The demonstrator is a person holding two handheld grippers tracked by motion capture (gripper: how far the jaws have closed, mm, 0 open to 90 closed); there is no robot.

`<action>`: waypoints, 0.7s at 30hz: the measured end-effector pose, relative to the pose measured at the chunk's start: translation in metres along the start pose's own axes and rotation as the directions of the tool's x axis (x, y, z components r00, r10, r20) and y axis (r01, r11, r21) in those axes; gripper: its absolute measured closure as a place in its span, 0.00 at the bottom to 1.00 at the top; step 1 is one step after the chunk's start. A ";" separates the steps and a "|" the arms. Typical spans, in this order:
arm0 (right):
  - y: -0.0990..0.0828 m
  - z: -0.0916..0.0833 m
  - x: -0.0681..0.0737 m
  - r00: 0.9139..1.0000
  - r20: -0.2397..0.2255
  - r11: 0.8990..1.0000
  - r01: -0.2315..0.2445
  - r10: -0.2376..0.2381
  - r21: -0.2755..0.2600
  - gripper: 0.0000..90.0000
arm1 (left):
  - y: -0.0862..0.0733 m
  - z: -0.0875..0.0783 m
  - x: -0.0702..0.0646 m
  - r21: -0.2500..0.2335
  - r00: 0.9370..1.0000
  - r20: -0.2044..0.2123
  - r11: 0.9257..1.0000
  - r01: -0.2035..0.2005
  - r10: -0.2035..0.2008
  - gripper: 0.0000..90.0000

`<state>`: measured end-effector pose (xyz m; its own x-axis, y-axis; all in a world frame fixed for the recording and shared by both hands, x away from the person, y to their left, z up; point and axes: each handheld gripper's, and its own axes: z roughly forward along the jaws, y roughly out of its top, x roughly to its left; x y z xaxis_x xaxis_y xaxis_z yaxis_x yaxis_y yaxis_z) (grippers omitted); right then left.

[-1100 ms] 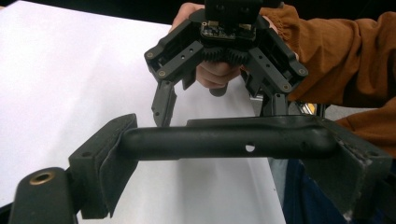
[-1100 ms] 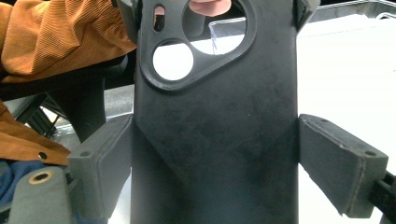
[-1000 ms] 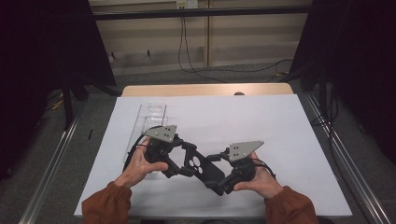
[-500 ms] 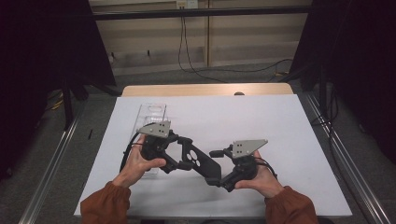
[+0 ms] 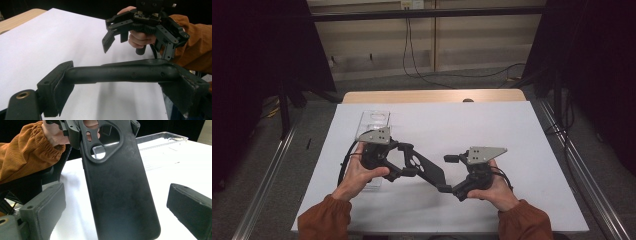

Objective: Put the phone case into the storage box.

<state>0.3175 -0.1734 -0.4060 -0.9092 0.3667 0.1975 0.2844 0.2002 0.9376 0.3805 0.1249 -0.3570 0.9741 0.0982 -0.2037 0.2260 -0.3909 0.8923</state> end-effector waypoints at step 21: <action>-0.012 -0.034 -0.005 0.970 0.233 0.998 -0.062 0.068 -0.034 0.02 | 0.002 -0.016 0.003 -0.031 0.993 -0.112 0.999 0.039 -0.043 0.16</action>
<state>0.3087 -0.2084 -0.4090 -0.7915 0.5813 0.1886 0.3295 0.1459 0.9328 0.3832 0.1396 -0.3494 0.9565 0.2170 -0.1948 0.2636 -0.3577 0.8958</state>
